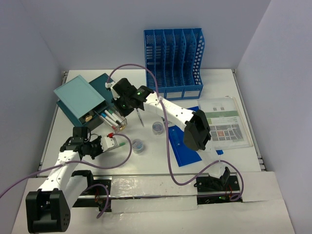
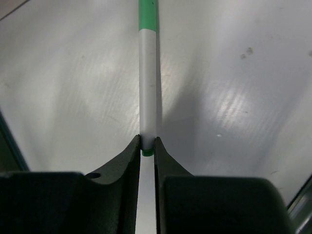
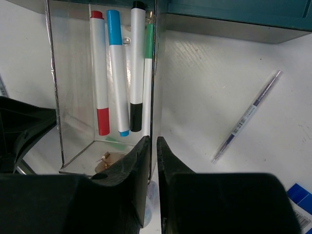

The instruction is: Organize the desk

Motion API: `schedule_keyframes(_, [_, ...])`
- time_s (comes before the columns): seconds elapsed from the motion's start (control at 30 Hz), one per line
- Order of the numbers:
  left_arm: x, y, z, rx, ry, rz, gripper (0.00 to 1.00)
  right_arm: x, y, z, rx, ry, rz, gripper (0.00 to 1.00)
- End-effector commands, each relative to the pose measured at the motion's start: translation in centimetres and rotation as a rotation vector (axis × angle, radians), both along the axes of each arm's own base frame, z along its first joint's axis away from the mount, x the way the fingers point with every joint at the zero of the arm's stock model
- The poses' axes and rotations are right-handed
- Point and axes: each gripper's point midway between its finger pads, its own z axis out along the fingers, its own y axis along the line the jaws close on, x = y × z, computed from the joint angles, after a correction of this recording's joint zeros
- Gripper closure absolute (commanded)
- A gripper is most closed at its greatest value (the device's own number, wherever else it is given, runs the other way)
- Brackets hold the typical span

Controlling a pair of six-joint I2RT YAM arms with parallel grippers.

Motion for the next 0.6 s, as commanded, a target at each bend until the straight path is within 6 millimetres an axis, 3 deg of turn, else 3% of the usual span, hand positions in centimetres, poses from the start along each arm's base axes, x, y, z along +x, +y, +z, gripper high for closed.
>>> schedule_keyframes(0.0, [-0.7, -2.0, 1.2, -0.077, -0.007, -0.151, 0.91, 0.6, 0.3, 2.8, 0.043, -0.062, 0.003, 0.8])
schedule_keyframes(0.33, [-1.6, -3.0, 1.5, -0.09, -0.04, -0.309, 0.93, 0.3, 0.2, 3.5, 0.06, -0.071, 0.022, 0.61])
schedule_keyframes(0.57, [-1.5, -3.7, 2.1, -0.117, -0.045, -0.344, 0.92, 0.2, -0.2, 4.3, 0.067, -0.086, 0.021, 0.55])
